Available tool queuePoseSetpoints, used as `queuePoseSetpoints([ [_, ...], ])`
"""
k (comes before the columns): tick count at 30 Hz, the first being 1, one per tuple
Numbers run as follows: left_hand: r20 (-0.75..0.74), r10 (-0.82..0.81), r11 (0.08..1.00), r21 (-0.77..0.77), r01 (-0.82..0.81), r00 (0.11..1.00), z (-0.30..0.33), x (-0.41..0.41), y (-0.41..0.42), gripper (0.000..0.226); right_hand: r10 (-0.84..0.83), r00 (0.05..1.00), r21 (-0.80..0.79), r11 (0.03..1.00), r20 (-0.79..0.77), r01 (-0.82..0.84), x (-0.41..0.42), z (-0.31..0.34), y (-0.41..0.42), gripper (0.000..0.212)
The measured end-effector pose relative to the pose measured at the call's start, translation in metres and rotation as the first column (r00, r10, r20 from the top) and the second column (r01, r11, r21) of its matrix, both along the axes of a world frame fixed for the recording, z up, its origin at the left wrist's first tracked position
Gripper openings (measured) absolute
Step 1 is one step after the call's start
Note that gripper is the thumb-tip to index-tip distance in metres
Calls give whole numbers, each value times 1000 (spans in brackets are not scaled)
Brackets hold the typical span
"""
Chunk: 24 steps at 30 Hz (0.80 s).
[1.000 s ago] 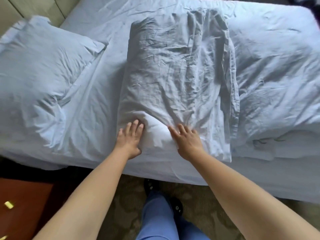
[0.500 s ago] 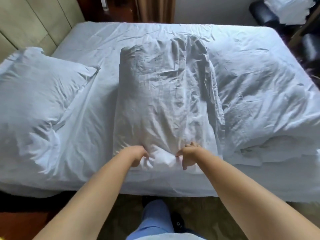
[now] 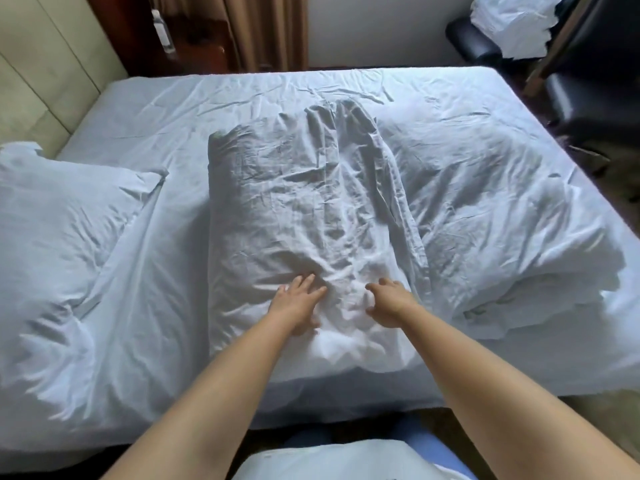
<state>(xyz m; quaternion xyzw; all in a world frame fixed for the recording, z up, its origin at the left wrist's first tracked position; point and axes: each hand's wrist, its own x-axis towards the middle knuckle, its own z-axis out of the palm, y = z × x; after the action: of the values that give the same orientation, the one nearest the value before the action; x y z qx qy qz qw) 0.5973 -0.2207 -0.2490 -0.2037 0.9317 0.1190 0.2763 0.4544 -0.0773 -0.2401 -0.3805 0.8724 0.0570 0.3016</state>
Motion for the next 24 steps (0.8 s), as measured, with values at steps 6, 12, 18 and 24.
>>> queuePoseSetpoints([
  [6,22,59,997,46,-59,998,-11,-35,28,88,-282,957,-76,955,68,286,-34,-19,15,85],
  [12,52,197,980,22,-198,979,-25,-60,48,93,-553,728,-133,752,406,645,-73,-45,8,116],
  [18,53,327,945,9,-327,944,-26,-72,66,104,-372,689,-284,713,622,641,-83,-35,-39,66],
  [24,-142,368,918,-102,-384,919,-9,-107,65,111,-133,863,-585,684,487,435,-121,19,-53,62],
])
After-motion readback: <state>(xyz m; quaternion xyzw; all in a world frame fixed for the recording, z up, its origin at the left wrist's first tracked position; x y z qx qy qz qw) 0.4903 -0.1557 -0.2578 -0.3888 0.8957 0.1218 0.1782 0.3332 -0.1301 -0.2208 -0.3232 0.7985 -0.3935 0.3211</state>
